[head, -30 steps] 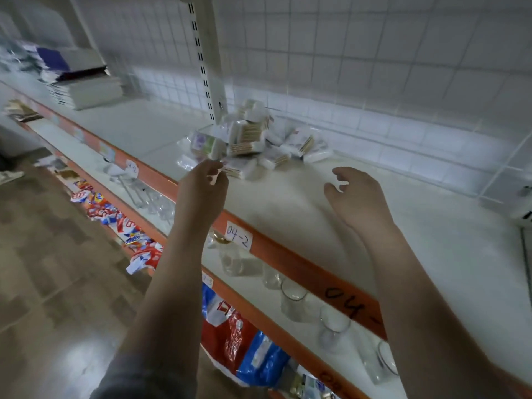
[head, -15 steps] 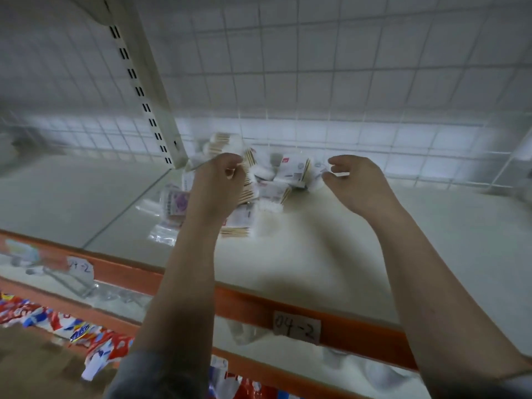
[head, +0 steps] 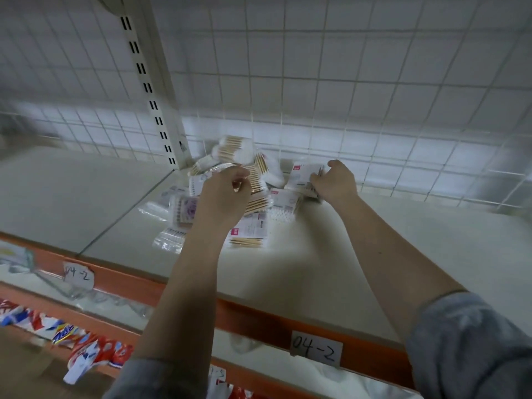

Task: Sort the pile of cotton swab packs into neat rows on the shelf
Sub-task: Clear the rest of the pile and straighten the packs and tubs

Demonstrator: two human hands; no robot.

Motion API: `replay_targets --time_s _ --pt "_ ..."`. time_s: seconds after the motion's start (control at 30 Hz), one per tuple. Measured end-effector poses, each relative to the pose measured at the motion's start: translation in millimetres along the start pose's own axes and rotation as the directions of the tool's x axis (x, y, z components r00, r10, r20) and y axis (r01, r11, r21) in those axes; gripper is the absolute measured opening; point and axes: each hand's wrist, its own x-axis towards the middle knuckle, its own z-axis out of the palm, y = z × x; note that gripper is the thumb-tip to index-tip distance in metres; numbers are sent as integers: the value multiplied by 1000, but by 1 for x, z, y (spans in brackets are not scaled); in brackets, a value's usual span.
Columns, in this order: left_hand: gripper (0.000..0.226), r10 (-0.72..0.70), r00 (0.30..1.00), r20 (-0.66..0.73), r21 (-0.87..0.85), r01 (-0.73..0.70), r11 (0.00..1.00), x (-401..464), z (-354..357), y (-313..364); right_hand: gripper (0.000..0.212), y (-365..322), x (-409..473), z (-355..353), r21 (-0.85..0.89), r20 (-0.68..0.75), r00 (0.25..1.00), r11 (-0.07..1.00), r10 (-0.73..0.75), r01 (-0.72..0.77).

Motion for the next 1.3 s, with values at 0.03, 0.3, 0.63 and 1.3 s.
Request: replay_targets --time_s 0.03,0.3,0.63,1.3 --pt "29 0 1000 3 5 0 1000 -2 0 1 47 1 2 2 -14 -4 1000 1000 5 -5" --pt "26 19 1000 -14 0 -19 1000 -4 -1 3 54 -2 12 17 32 -37 994 994 106 -105" --pt "26 35 999 12 -9 -35 999 -2 3 7 14 4 5 2 225 -74 997 974 27 -10" --pt "43 -140 897 418 261 29 965 54 117 65 15 81 -86 -109 305 -303 950 952 77 21"
